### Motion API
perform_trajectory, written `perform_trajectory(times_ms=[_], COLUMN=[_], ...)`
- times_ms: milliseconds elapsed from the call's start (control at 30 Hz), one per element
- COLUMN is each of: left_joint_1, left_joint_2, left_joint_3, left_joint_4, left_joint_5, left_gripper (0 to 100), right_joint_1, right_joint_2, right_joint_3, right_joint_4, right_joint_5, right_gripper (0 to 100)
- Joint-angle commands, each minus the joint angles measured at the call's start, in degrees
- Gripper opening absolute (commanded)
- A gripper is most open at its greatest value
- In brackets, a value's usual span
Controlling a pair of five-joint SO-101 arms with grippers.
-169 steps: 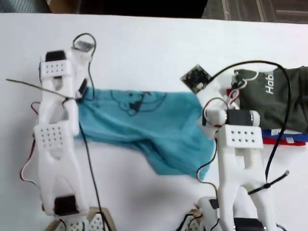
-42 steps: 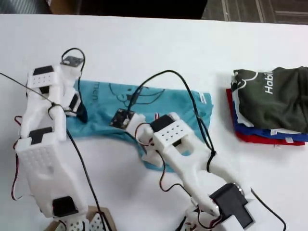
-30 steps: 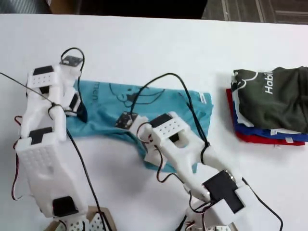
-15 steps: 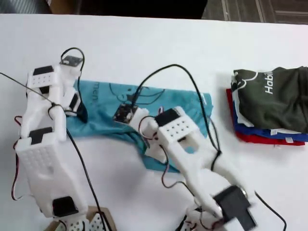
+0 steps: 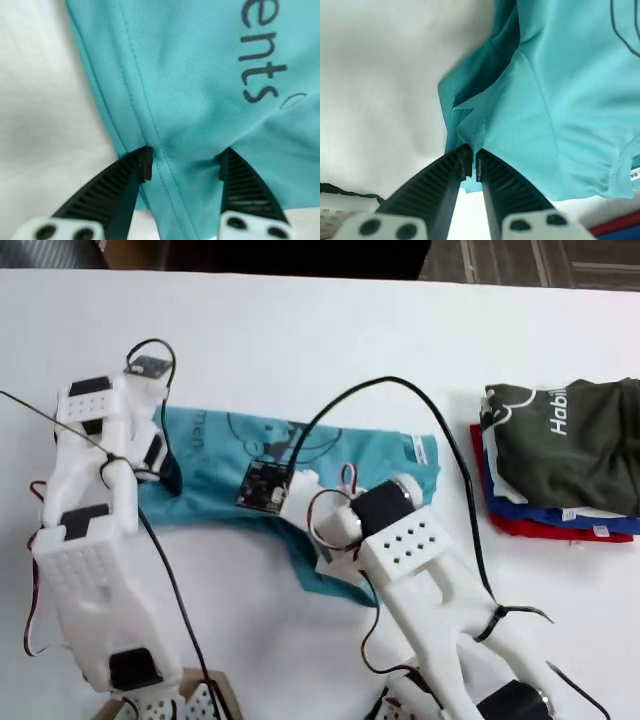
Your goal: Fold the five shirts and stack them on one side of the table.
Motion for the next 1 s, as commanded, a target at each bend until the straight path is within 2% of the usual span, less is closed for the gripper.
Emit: perform_trajectory(times_ms=[0, 333, 400, 533, 767, 967], left_joint_1=[0.62, 0.62, 0.62, 0.62, 0.62, 0.70], left_joint_2=[0.53, 0.53, 0.53, 0.53, 0.53, 0.53], left_joint_3=[-1.10, -1.01, -1.01, -1.01, -1.01, -1.10], left_joint_4=[-2.11, -2.11, -2.11, -2.11, -2.11, -2.11], left_joint_5=[0.53, 0.53, 0.53, 0.53, 0.53, 0.44], left_gripper=[25, 25, 25, 25, 25, 25], right_joint_1=[0.04, 0.40, 0.40, 0.04, -0.13, -3.47], right_joint_2=[-1.01, 9.27, 12.18, 13.93, 6.99, 5.23], right_joint_3=[-0.44, 10.99, 10.37, 7.56, -4.57, 1.32], right_joint_4=[-0.57, -14.46, -14.55, -12.26, 2.07, 1.80], right_joint_5=[0.44, 0.09, 0.00, 0.18, 0.00, 0.00], right_gripper=[2.2, 2.9, 7.9, 20.9, 19.0, 22.4])
